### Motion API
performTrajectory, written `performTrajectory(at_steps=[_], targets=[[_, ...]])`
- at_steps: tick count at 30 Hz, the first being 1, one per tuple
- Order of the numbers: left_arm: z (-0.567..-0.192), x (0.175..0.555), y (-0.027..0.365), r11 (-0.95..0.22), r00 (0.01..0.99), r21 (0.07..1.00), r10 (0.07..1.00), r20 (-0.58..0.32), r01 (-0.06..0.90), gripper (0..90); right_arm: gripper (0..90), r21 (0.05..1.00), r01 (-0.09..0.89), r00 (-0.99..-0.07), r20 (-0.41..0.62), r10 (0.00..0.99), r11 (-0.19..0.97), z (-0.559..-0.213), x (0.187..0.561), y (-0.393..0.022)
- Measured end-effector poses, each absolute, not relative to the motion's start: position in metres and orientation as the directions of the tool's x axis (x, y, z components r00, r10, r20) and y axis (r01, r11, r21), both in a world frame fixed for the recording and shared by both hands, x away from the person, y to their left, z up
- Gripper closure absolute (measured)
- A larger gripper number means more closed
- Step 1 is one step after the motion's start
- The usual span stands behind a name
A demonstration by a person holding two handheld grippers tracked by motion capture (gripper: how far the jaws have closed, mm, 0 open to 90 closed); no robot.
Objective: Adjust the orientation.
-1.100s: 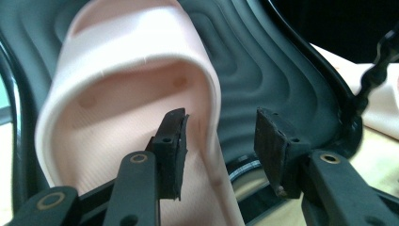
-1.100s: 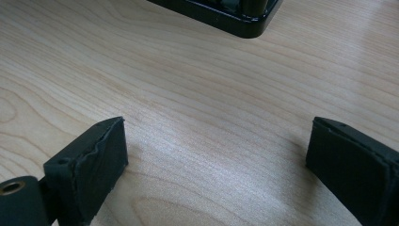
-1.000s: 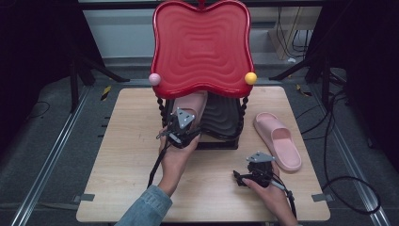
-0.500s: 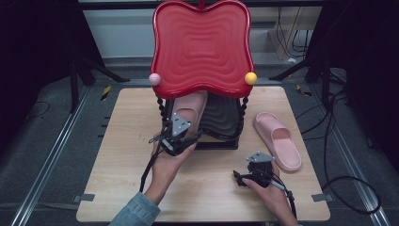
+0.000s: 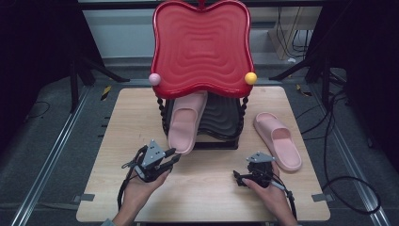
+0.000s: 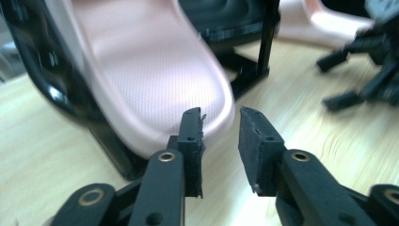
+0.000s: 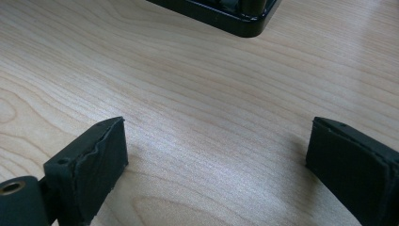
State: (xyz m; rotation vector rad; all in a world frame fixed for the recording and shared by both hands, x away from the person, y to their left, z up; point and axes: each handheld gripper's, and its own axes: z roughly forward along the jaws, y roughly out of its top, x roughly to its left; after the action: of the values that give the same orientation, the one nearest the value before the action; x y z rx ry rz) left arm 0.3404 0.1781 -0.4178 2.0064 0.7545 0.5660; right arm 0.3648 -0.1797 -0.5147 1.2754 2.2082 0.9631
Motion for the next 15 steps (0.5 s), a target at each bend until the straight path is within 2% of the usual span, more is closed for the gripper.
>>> performTrajectory(at_steps=[5,15], targets=[[-0.435,0.343,0.177,-0.428,0.714,0.850,0.694,0.092,0.307,75.4,6.0,0.737,0.583,-0.495,-0.011,0.869,0.342,-0.515,0.365,-0.180],[-0.441,0.349,0.169,-0.409,0.721,0.864,0.688,0.081,0.293,78.0,6.1,0.738,0.582,-0.496,-0.010,0.868,0.341,-0.515,0.365,-0.180]])
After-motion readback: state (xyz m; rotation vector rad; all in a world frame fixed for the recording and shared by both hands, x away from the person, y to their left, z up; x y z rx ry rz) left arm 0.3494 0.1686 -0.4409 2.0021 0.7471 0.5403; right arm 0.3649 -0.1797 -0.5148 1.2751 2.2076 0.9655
